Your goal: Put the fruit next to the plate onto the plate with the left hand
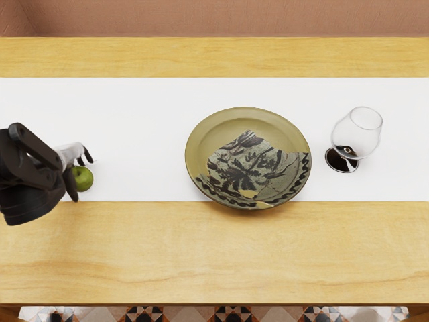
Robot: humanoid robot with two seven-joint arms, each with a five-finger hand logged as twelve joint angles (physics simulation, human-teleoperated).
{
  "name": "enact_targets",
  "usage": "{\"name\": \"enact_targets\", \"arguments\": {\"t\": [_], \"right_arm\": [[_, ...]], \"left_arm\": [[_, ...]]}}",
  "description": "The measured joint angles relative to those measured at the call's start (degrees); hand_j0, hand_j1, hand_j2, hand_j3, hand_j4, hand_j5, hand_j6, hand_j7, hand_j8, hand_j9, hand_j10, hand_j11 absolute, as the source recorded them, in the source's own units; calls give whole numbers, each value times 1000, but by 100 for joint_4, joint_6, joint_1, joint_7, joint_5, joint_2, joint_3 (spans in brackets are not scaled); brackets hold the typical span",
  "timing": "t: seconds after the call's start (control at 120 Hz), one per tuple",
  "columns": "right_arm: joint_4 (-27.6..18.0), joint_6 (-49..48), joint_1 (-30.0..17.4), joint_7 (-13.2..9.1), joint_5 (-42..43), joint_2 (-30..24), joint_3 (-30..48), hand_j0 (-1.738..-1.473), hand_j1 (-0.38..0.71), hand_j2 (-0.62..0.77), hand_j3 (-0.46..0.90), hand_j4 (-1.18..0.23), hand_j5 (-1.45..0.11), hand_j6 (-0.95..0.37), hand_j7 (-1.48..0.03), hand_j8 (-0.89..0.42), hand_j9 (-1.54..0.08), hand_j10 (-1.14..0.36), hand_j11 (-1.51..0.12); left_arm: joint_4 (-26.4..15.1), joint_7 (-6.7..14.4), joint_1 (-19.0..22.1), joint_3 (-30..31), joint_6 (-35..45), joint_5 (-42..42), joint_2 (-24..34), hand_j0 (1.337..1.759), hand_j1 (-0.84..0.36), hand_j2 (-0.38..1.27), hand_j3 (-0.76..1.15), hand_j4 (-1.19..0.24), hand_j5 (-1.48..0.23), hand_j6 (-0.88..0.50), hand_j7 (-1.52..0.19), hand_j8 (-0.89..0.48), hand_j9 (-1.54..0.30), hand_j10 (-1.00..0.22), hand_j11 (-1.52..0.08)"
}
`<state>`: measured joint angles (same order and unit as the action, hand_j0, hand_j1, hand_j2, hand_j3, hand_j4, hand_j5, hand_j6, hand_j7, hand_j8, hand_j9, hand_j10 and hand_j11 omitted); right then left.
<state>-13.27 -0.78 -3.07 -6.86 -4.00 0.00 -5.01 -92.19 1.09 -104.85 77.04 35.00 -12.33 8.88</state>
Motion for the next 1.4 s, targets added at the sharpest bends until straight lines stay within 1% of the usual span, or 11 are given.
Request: {"name": "enact_targets", "arguments": {"t": [0.317,0.433,0.592,0.733,0.833,0.95,1.092,1.217,1.267,1.275,1.4], "right_arm": [[0,0,0,0,-1,0,0,-1658,-331,-3,0,-15,-20,-15,-20,-15,-20,-15,-20],[0,1,0,0,0,0,0,-1658,-331,-3,0,-15,-20,-15,-20,-15,-20,-15,-20],[0,0,-1,0,1,0,0,-1658,-331,-3,0,-15,-20,-15,-20,-15,-20,-15,-20],[0,0,-1,0,0,0,0,-1658,-331,-3,0,-15,-20,-15,-20,-15,-20,-15,-20],[0,1,-1,0,0,0,0,-1658,-331,-3,0,-15,-20,-15,-20,-15,-20,-15,-20],[0,1,0,0,1,0,0,-1658,-331,-3,0,-15,-20,-15,-20,-15,-20,-15,-20],[0,0,-1,0,-1,0,0,-1658,-331,-3,0,-15,-19,-15,-20,-15,-20,-15,-20],[0,0,-1,0,-2,0,0,-1658,-331,-3,0,-15,-20,-15,-20,-15,-20,-15,-20],[0,0,-1,0,-1,0,0,-1658,-331,-3,0,-15,-20,-15,-20,-15,-20,-15,-20],[0,1,-1,0,-1,0,0,-1658,-331,-3,0,-15,-20,-15,-20,-15,-20,-15,-20],[0,1,-1,0,0,0,0,-1658,-331,-3,0,-15,-20,-15,-20,-15,-20,-15,-20]], "left_arm": [[8,30,6,-65,0,-11,-35,1658,-139,82,0,-407,-529,-407,-529,-407,-529,-407,-529],[9,32,18,-72,-2,-82,-20,1658,-241,99,0,-492,-639,-489,-639,-492,-639,-492,-639],[13,34,-9,-74,-268,-159,17,1653,-280,118,0,-603,-809,-403,-825,-443,-842,-624,-842],[16,36,-54,-75,-509,-182,88,1645,-303,45,0,-527,-921,-301,-955,-348,-994,-701,-995],[8,34,-297,-174,-595,-214,214,1644,-334,108,0,-481,-1011,-248,-1025,-305,-1035,-729,-1038],[114,25,-529,-755,-727,-513,707,1644,-362,167,0,-426,-1085,-196,-1058,-288,-1063,-748,-1068],[526,15,-798,-1639,-2145,-748,1931,1642,-334,98,0,-431,-1110,-225,-1053,-317,-1084,-759,-1089],[847,2,-688,-2631,-3361,-810,1905,1643,-413,374,0,-399,-1139,-210,-1058,-332,-1097,-760,-1105],[987,1,-630,-3007,-3603,-816,1678,1642,-392,356,0,-403,-1151,-223,-1060,-361,-1100,-760,-1109],[1013,1,-580,-3070,-3629,-816,1615,1643,-416,431,0,-407,-1148,-233,-1059,-366,-1100,-760,-1110],[1399,11,-376,-3803,-3871,-787,1110,1646,-319,297,0,-465,-1150,-254,-1077,-394,-1087,-773,-1092]]}}
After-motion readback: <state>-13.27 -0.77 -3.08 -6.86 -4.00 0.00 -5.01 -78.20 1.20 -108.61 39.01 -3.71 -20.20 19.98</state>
